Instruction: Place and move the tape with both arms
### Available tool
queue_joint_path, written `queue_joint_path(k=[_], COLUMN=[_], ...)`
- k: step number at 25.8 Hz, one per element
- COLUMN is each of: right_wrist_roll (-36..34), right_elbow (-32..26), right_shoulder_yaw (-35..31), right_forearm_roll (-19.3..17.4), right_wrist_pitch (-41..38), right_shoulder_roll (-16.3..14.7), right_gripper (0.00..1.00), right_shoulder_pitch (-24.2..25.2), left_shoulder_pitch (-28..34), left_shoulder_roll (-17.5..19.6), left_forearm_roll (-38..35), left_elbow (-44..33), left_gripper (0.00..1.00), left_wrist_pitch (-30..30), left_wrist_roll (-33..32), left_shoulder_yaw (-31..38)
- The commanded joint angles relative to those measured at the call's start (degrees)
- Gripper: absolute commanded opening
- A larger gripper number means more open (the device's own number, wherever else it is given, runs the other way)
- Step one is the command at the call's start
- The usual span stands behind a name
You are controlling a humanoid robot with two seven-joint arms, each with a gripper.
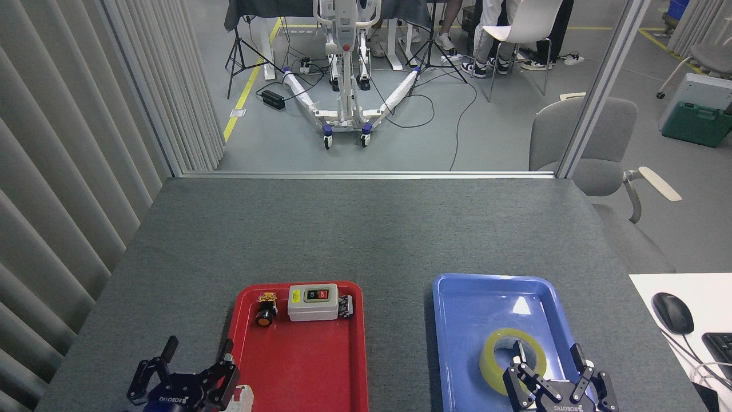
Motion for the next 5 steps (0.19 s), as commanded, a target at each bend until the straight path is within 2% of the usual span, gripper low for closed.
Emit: queue_joint_path(k=[1,5], right_wrist_roll=[0.53,0.96], right_elbow=[0.04,0.04], right_shoulder_yaw=[-0.01,-0.01], right_forearm_roll=[-0.06,-0.06], right_wrist_pitch=[-0.06,-0.06], right_shoulder_roll=[0.01,0.36], right_gripper=[1.00,1.00], right_shoulder_pitch=[0.07,0.07], left_shoulder_pitch=[0.05,-0.04], left_shoulder_roll=[-0.03,-0.20], left_forearm_roll=[0.51,0.51], left_elbow=[-0.06,0.12], left_gripper=[1.00,1.00], left_wrist_pitch=[0.59,0.67], left_wrist_roll=[-0.27,-0.18], left_shoulder_yaw=[0.04,-0.05])
